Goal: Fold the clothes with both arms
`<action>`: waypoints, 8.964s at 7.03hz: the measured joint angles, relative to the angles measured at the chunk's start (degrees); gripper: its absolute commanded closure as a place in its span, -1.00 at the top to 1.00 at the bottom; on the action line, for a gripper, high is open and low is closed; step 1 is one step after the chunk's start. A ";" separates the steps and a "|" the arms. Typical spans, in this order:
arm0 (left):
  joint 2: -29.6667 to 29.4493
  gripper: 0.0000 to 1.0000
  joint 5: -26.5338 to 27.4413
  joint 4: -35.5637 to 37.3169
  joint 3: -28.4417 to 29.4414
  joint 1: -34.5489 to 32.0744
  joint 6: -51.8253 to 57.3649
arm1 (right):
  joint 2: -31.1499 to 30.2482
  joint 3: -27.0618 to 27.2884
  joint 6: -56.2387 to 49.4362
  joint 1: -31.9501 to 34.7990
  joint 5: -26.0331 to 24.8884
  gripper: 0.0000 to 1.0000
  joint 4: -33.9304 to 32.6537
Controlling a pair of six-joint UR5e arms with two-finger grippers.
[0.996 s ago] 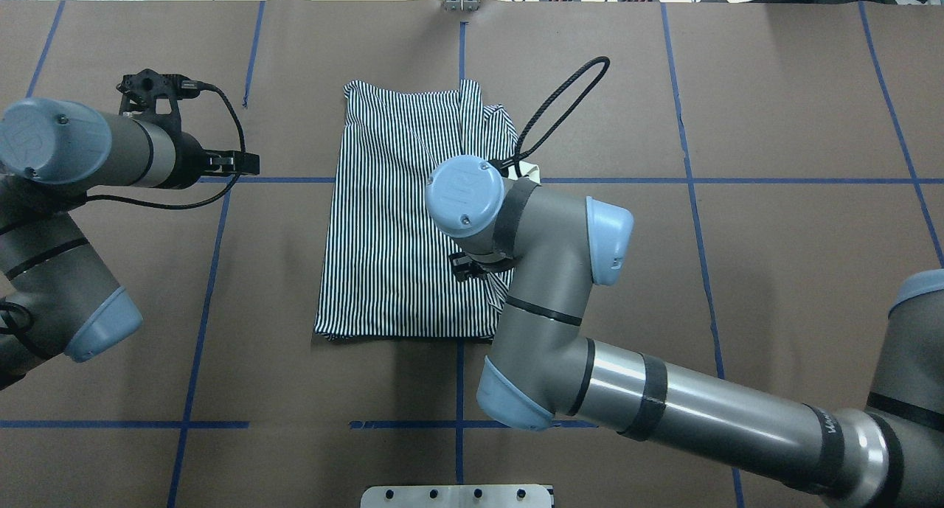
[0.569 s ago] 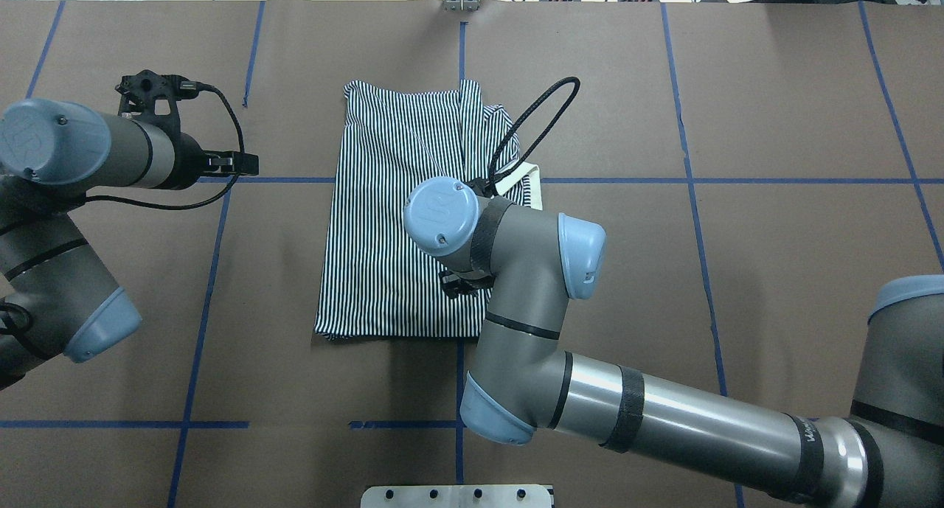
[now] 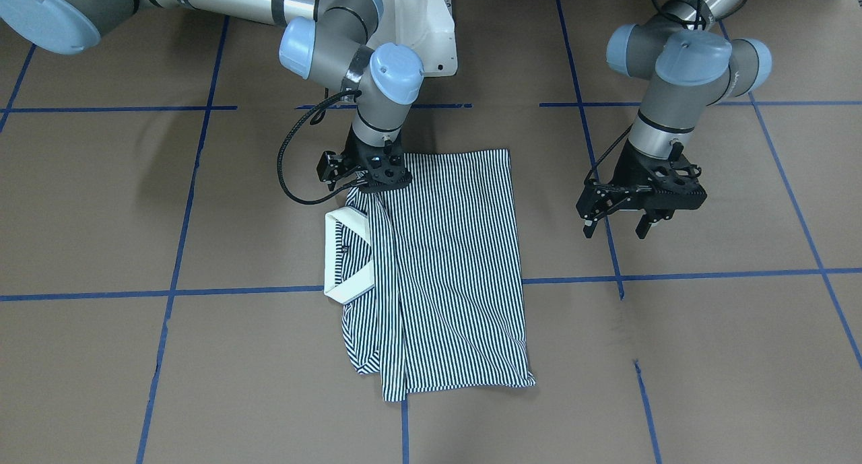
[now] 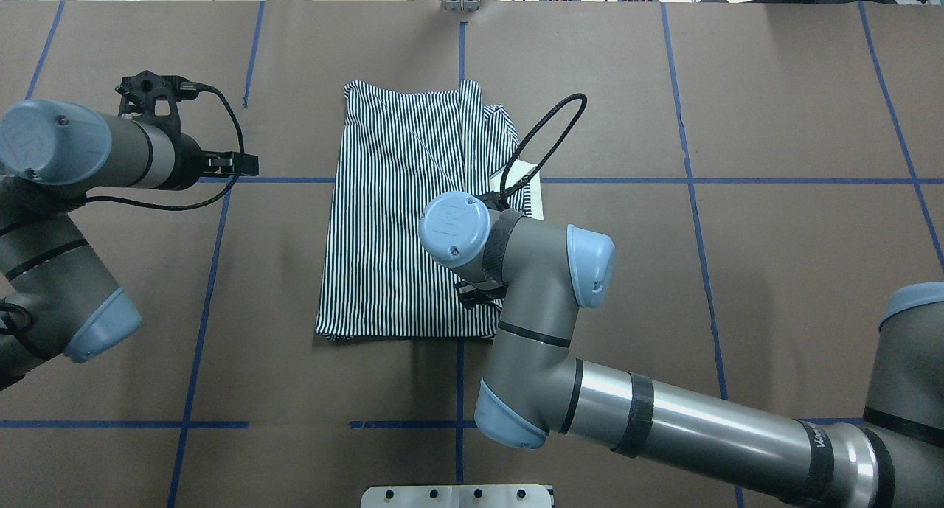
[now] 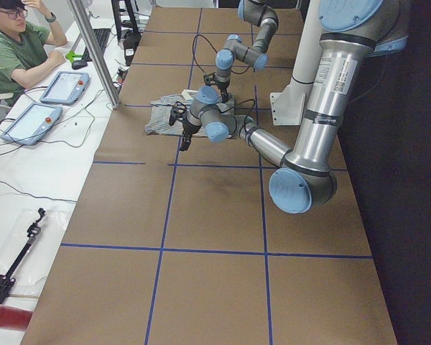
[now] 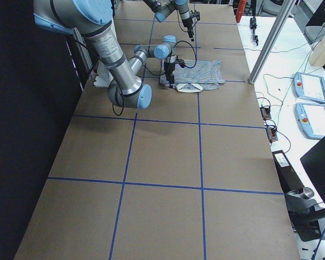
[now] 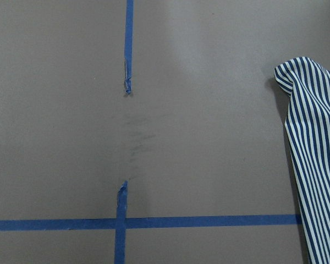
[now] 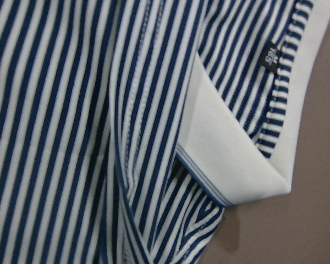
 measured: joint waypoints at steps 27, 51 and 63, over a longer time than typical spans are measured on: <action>2.08 1.00 -0.51 0.43 -3.53 0.81 -1.72 | 3.98 -15.42 -27.76 22.64 3.32 1.00 18.17; -18.25 1.00 -7.85 22.83 -1.55 20.20 -51.60 | -9.72 0.48 -11.16 29.88 30.08 1.00 20.26; -22.71 0.65 -1.48 22.95 5.46 25.36 -59.21 | -11.74 2.41 -10.12 29.86 30.03 1.00 20.37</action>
